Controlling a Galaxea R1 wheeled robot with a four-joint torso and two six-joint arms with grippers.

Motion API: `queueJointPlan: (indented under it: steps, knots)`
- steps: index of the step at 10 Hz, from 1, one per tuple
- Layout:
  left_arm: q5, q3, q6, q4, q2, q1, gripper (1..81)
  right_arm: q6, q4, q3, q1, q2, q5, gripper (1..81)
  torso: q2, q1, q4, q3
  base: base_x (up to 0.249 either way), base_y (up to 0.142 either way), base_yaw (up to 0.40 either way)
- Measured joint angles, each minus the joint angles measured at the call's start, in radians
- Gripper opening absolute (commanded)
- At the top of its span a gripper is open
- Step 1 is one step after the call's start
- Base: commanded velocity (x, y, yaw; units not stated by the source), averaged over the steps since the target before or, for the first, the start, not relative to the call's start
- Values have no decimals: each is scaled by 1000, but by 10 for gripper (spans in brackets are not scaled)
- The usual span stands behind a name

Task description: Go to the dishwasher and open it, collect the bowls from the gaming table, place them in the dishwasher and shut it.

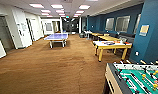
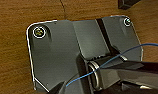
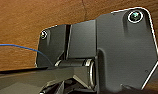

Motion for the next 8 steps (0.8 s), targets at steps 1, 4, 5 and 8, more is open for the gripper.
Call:
queueJointPlan:
  steps: [1, 4, 5, 8]
  knots:
    - [4, 0, -1, 0, 2, 10, 811, 2, 0, -11, -13, 7, -1, 811, -1, -1, 0, 0, 136, 0, 0]
    - [-14, -43, -3, 0, 21, -26, 811, 2, 12, -33, 21, 26, 14, 811, 0, 1, 0, 0, 132, 0, 0]
    - [-4, -61, -3, -1, 37, -3, 811, 1, 28, -40, -1, 26, 7, 811, 0, 0, 0, 0, 131, 0, 0]
    - [1, -69, -3, -3, 47, -5, 811, -7, 61, -86, -7, 44, 0, 811, 0, 0, 0, 0, 131, 0, 0]
